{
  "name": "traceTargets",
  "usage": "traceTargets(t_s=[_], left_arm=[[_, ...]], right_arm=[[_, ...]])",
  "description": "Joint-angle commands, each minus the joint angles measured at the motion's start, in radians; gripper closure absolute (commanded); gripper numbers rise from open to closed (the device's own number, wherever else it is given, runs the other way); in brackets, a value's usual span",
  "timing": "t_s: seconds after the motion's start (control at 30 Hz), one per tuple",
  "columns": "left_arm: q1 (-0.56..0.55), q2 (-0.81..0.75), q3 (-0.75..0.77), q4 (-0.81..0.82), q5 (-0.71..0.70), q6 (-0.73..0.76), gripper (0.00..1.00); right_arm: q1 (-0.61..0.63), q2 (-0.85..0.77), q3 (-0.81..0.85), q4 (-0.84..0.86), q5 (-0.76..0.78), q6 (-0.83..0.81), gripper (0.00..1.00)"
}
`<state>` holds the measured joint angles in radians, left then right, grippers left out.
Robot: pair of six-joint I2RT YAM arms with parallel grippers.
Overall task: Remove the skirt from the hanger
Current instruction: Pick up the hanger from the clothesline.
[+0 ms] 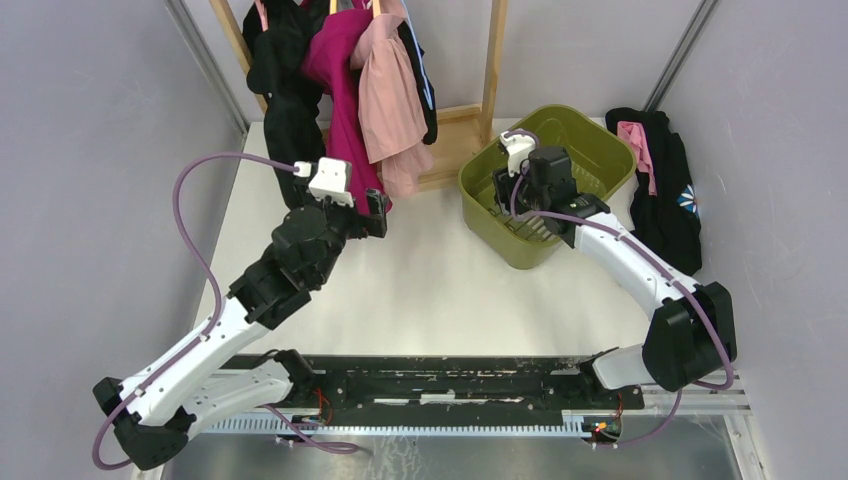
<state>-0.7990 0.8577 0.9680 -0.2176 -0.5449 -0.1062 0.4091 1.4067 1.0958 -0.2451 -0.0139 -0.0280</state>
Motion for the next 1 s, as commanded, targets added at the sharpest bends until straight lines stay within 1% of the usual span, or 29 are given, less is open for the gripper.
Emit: traceTargets(t_s=[0.0,0.17,0.37,0.43,0.57,0.67,0.77,0.9,0.97], left_arm=[[-0.005,0.021,0.078,0.038,0.006,0.078,0.00],[-0.004,0.058,0.147,0.057,-0.056,0.114,0.00],[-0.003,0.081,0.246,0.090,-0.039,0.138,0.03],[-0.004,0.074,0.241,0.088,-0.046,0.136,0.04],[-0.003,0.052,0.167,0.112,-0.080,0.132,0.06],[-0.004,0.057,0.178,0.106,-0.093,0.143,0.08],[-0.003,0.068,0.236,0.129,-0.132,0.202,0.10],[0.002,0.118,0.338,0.187,-0.185,0.320,0.05],[0.021,0.165,0.399,0.175,-0.186,0.347,0.05]], right_arm=[[0.005,-0.006,0.030,0.044,0.019,-0.005,0.43],[0.006,-0.006,0.031,0.045,0.023,-0.002,0.43],[0.006,0.000,0.056,0.038,0.022,0.007,0.43],[0.008,0.002,0.090,0.017,0.018,0.012,0.43],[0.014,0.006,0.167,0.007,0.002,0.016,0.43],[0.021,0.026,0.236,-0.019,0.004,0.017,0.44],[0.027,0.035,0.271,-0.032,0.009,0.022,0.44],[0.033,0.032,0.238,-0.012,0.012,0.040,0.44],[0.036,0.031,0.223,-0.007,0.010,0.046,0.44]])
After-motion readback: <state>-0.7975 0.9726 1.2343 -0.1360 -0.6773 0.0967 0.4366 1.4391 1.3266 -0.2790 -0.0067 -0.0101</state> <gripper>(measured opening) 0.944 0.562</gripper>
